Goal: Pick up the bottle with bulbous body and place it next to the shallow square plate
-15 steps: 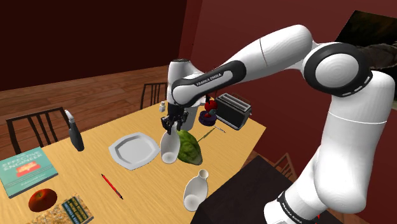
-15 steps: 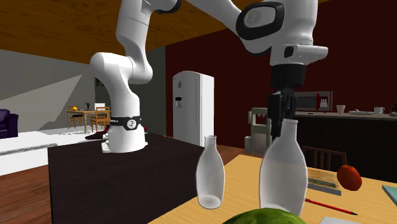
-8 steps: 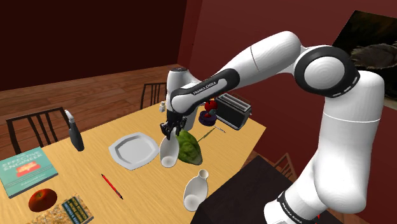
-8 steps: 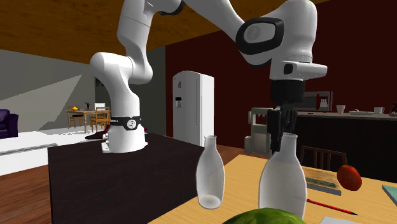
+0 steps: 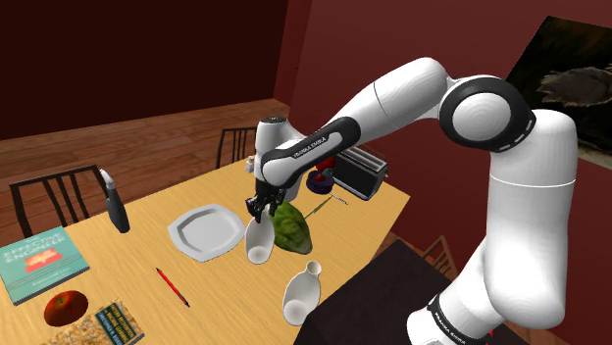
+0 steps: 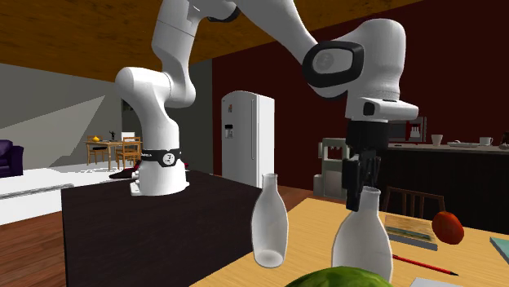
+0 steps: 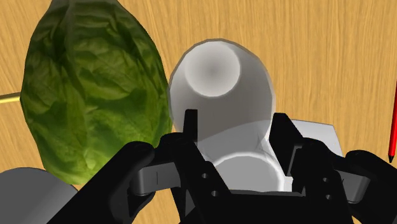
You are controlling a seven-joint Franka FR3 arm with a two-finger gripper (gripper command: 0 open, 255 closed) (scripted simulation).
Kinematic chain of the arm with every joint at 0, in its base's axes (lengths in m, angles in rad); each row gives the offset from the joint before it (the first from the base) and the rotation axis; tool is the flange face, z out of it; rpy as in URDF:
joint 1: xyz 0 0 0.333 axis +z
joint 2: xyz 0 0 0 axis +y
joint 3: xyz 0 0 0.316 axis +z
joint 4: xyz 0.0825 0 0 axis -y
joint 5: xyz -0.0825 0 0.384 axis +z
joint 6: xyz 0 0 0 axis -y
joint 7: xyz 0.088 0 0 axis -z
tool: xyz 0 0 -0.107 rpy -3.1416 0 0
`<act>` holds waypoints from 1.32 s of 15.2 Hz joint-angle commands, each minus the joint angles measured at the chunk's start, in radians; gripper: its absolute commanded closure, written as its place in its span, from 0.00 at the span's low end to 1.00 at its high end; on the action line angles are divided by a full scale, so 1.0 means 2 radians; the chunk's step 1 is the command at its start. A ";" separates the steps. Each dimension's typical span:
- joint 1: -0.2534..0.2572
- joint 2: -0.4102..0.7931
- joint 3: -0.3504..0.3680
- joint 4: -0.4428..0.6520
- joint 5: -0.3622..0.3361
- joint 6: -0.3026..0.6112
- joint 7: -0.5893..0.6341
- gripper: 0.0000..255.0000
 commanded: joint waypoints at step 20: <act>-0.002 -0.039 0.003 0.013 0.006 -0.051 -0.004 0.00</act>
